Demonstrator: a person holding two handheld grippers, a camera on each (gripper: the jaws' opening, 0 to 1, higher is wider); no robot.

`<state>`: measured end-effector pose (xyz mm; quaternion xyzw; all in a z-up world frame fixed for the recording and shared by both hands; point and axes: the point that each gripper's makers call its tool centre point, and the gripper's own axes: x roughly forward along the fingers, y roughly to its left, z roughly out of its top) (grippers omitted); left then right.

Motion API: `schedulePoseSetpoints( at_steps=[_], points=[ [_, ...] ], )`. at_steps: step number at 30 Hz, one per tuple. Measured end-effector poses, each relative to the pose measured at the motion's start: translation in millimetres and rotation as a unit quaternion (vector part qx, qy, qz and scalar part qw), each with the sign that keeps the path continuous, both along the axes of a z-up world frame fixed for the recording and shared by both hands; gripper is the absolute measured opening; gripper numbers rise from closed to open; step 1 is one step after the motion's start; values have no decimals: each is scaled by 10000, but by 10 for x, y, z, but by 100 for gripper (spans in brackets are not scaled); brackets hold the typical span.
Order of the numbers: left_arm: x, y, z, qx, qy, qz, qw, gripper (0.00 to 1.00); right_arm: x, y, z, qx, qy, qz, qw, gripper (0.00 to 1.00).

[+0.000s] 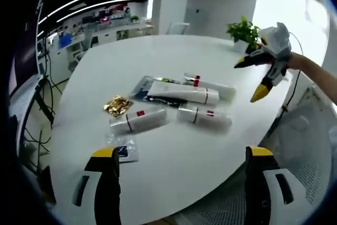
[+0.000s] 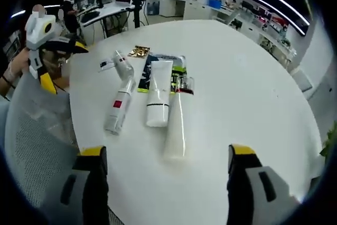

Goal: Arrange the skincare products in the storage area until every visible bottle or jar stands upright without overlapping.

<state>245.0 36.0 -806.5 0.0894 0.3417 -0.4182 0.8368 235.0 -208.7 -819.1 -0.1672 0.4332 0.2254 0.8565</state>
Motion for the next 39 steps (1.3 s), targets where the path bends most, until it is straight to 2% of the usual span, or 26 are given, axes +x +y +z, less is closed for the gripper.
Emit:
schedulePoseSetpoints(
  at_steps=[3, 7, 11, 17, 21, 25, 39],
  points=[
    [-1, 0, 2, -14, 1, 10, 10000, 97, 34, -18, -35, 12, 82, 1, 10000, 94],
    [-1, 4, 0, -22, 8, 9, 10000, 97, 70, 11, -76, 217, 208, -15, 9995, 93],
    [-5, 10, -10, -12, 27, 1, 10000, 97, 106, -9, -132, 56, 314, 69, 9995, 91],
    [14, 25, -22, -19, 33, 60, 10000, 97, 170, 28, -162, 49, 427, 86, 9990, 90],
    [13, 32, -22, 11, 34, 49, 10000, 97, 221, 4, -198, -182, 480, 200, 9985, 89],
    [26, 51, -29, -7, 46, 102, 9999, 97, 281, 2, -218, -187, 485, 205, 9984, 88],
    [-4, 47, -76, 24, 128, 110, 9999, 97, 335, -79, -376, -463, 825, 358, 9949, 79]
  ],
)
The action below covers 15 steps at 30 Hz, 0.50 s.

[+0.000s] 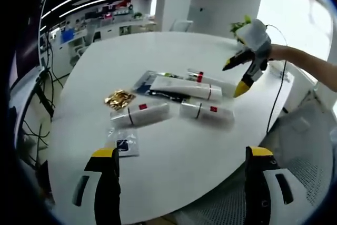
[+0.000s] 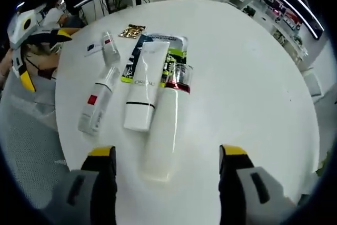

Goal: Arrange the skincare products in the storage area until every visible bottle or jar stands upright without overlapping.

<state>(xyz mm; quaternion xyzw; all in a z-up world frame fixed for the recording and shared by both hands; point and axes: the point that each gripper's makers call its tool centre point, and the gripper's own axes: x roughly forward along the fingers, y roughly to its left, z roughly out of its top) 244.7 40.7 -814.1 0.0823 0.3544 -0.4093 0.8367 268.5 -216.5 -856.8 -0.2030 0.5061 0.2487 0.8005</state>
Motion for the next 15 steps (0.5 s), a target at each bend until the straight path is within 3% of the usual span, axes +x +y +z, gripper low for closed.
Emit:
schedulePoseSetpoints(
  at_steps=[5, 15],
  points=[
    [7, -25, 12, -36, -13, -7, 10000, 97, 43, -17, -50, -63, 78, 41, 9999, 74],
    [12, -31, -5, -5, 21, -36, 10000, 97, 104, -27, -110, -172, 306, 64, 9994, 54]
  ],
)
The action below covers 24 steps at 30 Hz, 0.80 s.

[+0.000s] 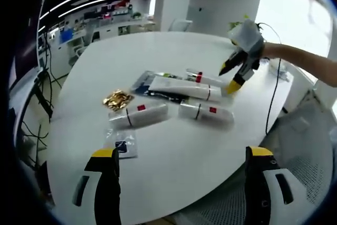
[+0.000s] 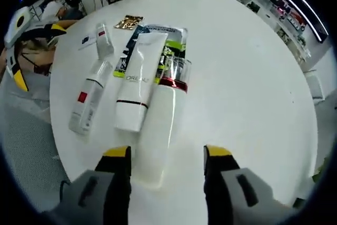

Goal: Arrange the skincare products in the storage area until every visible bottle or jar stands upright without overlapping.

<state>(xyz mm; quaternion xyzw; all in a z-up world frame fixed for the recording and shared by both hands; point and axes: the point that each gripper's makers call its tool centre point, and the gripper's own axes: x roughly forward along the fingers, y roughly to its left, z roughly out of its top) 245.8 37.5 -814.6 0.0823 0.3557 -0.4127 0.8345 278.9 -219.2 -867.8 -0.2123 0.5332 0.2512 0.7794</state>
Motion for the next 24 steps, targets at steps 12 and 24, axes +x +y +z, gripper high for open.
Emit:
schedulePoseSetpoints(
  at_steps=[12, 24],
  points=[
    [30, -15, 2, 0, 18, -17, 10000, 97, -4, 143, -78, 39, 420, 320, 9986, 38],
    [23, -11, 3, -2, 52, -30, 10000, 97, -28, 181, -160, -132, 757, 475, 9959, 36]
  ],
)
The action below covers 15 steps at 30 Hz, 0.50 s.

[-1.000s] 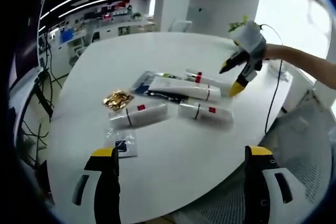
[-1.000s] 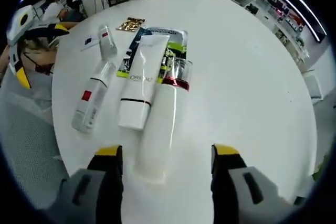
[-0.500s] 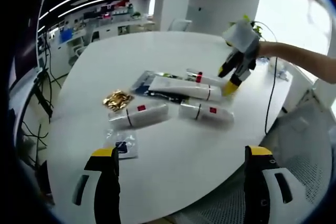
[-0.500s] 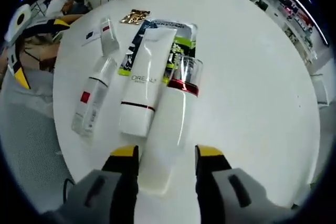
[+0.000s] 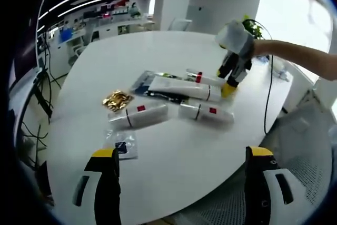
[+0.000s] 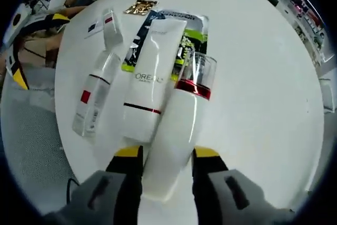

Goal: Arrange the skincare products in the storage area until every visible bottle or jar stands upright without overlapping.

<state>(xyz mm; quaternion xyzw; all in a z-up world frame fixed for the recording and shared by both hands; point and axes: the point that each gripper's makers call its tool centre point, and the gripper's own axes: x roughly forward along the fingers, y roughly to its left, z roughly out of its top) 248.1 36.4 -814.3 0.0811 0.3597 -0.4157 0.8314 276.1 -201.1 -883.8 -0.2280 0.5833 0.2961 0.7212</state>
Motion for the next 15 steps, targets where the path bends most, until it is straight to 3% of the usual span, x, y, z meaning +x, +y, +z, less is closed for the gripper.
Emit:
schedulePoseSetpoints(
  at_steps=[15],
  points=[
    [-44, -36, -40, 50, 59, -52, 10000, 97, -6, -22, -13, -329, 117, 100, 9993, 35]
  ],
)
